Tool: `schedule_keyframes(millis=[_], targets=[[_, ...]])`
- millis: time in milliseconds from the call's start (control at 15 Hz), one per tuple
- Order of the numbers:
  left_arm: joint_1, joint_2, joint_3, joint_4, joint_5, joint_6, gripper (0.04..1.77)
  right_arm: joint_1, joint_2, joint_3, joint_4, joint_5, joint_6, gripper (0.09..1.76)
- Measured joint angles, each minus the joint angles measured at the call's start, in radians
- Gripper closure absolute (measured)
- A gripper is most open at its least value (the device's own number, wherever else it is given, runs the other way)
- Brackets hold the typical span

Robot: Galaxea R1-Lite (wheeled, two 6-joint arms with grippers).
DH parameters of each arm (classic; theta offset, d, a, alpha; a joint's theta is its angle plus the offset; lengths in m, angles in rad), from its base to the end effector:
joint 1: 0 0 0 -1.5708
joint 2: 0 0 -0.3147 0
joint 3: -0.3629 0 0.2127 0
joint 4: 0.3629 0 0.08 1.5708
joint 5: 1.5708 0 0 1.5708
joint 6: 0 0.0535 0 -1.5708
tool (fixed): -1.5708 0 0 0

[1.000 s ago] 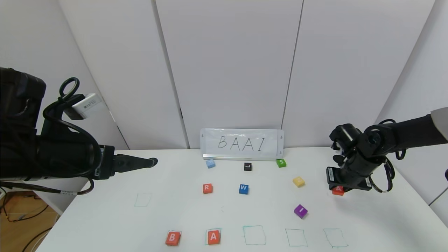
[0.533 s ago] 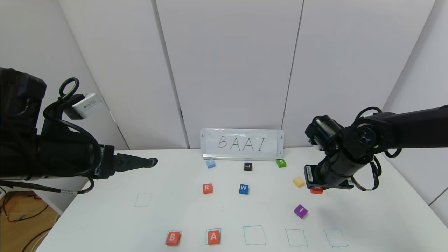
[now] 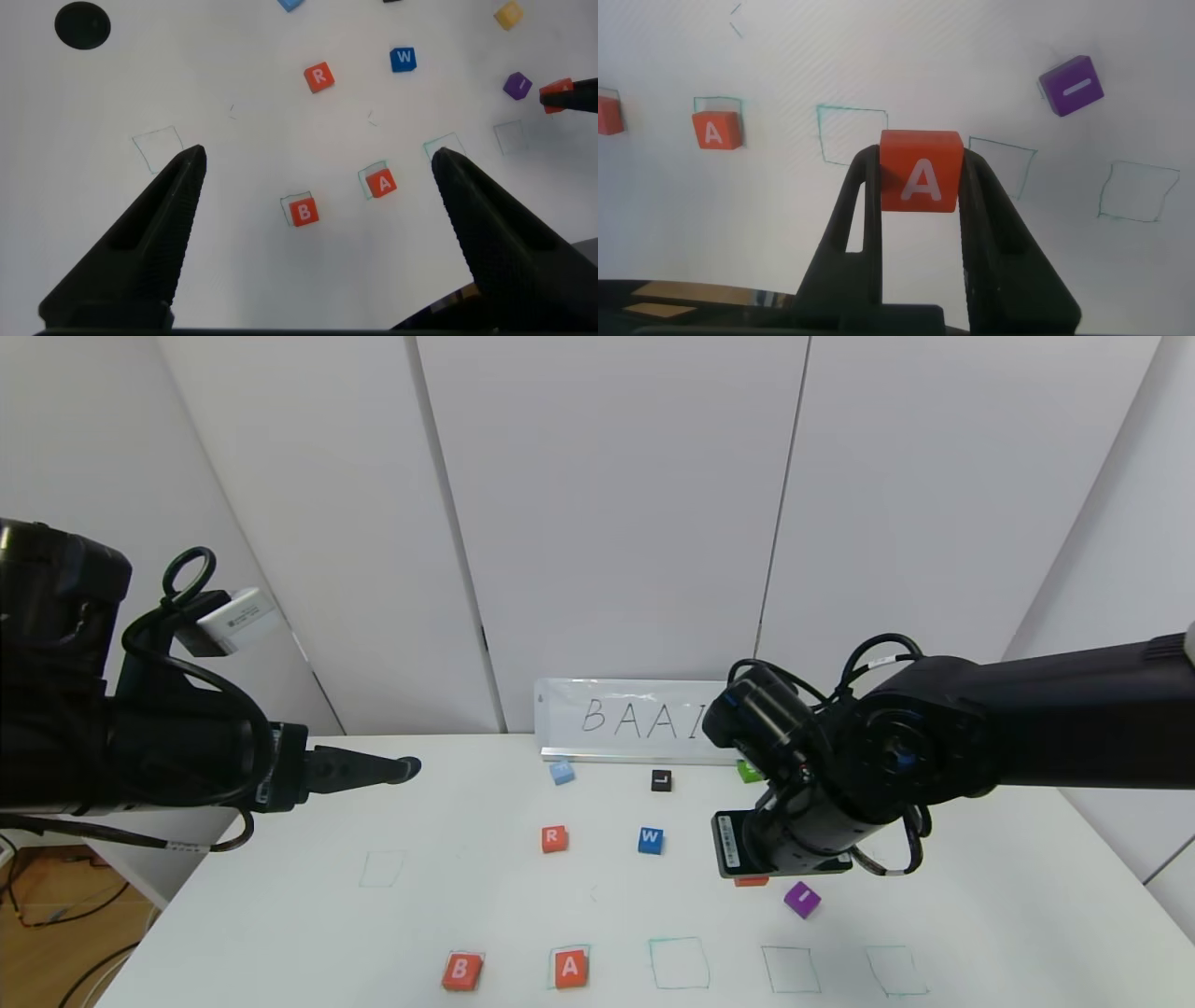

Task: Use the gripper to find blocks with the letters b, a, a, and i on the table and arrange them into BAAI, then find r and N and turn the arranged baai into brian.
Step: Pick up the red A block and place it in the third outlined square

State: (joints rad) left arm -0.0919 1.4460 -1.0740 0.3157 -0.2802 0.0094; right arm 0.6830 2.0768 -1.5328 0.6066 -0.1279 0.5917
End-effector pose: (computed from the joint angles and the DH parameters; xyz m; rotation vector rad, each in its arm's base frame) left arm 0.2725 -0.0400 0.2269 -0.0561 0.6868 -0.3605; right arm 0.3270 0.2573 0.1155 0.0635 1.1550 0.1570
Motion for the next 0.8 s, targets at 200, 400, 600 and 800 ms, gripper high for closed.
schedule_keyframes(millis=[200, 400, 600, 800], targets=[[0.004, 0.010, 0.000, -0.004, 0.001, 0.001, 0.09, 0.052, 0.055, -0.050, -0.001, 0.000, 0.045, 1.31], [0.014, 0.020, -0.003, -0.005, 0.001, 0.003, 0.09, 0.107, 0.113, -0.083, 0.000, 0.000, 0.100, 1.31], [0.019, 0.027, -0.004, -0.004, 0.001, 0.010, 0.09, 0.141, 0.160, -0.092, -0.001, 0.001, 0.126, 1.31], [0.027, 0.031, -0.005, -0.004, 0.001, 0.011, 0.09, 0.146, 0.195, -0.090, -0.001, 0.000, 0.144, 1.31]])
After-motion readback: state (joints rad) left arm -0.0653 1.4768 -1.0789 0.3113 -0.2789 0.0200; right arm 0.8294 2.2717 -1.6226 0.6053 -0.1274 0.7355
